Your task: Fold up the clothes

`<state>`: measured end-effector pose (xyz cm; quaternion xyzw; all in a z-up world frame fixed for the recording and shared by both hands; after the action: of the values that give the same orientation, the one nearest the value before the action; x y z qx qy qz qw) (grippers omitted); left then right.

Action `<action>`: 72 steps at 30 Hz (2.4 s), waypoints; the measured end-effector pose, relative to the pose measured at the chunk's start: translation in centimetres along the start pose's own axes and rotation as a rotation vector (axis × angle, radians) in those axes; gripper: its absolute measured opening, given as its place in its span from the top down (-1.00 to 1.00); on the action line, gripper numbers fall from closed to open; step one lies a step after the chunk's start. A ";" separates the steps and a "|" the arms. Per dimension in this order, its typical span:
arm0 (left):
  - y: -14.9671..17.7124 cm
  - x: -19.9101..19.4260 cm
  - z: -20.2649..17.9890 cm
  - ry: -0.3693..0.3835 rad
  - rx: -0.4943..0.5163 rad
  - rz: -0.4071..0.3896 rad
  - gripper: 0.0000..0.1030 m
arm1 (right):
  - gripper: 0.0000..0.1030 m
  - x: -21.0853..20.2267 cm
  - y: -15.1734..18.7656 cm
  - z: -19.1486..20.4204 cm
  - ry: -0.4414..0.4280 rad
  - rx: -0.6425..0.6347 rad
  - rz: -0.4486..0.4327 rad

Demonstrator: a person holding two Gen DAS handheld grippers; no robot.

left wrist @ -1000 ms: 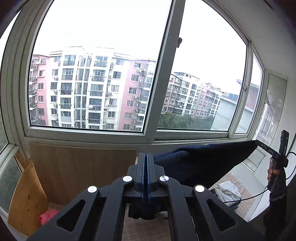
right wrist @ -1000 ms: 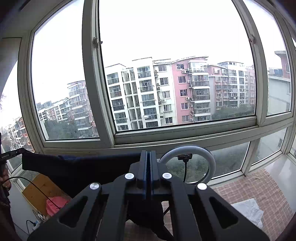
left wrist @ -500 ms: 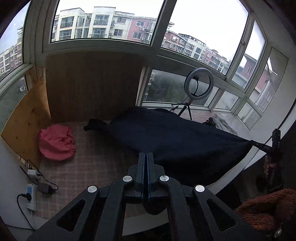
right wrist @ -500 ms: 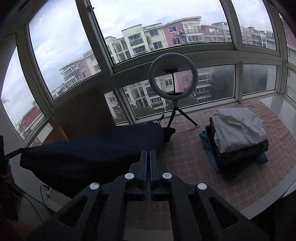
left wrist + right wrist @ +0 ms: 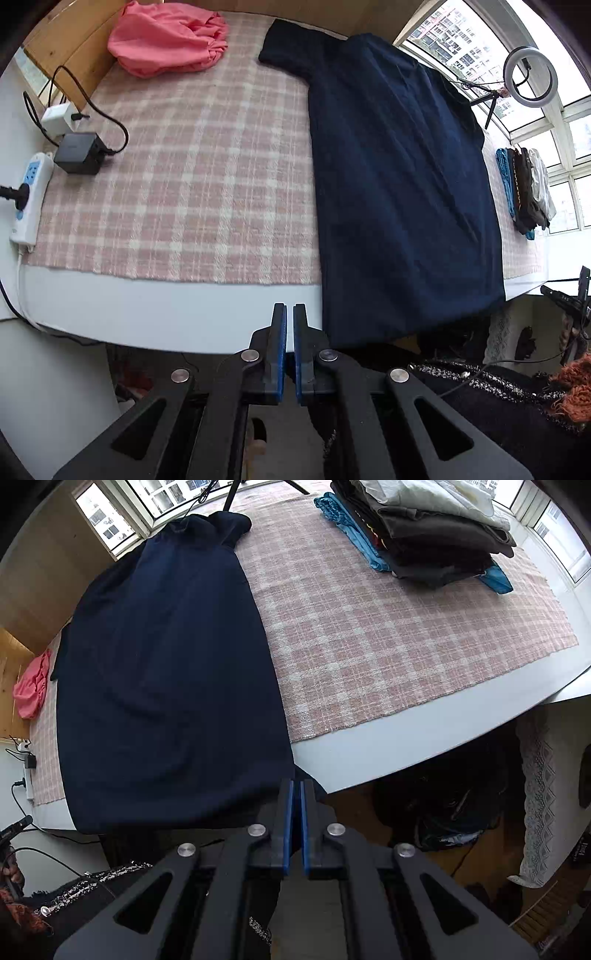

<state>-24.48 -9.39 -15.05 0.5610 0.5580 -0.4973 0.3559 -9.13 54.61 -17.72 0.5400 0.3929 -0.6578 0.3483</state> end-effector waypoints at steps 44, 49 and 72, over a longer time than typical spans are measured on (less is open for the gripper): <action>-37.6 15.7 5.8 -0.382 0.032 -0.219 0.98 | 0.92 13.9 -39.1 17.1 -0.347 -0.074 -0.300; -35.1 13.3 9.8 -0.378 -0.094 -0.278 0.86 | 0.92 10.9 -38.7 11.7 -0.233 -0.007 -0.390; -39.6 21.0 -0.5 -0.275 0.307 -0.148 0.96 | 0.35 19.0 -41.1 24.6 -0.069 -0.505 -0.224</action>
<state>-65.65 1.66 -28.83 0.4929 0.4615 -0.6732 0.3014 -59.47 50.38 -28.01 0.3665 0.5895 -0.5915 0.4103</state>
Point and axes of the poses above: each gripper's, at about its wrist camera, not at the fingertips, and x roughly the way its jaws point, z to its left, y to its underside, the point moved 8 cm from there along x, roughly the way its jaws point, and after that the axes turned 6 degrees about x, right-handed, at the moved point
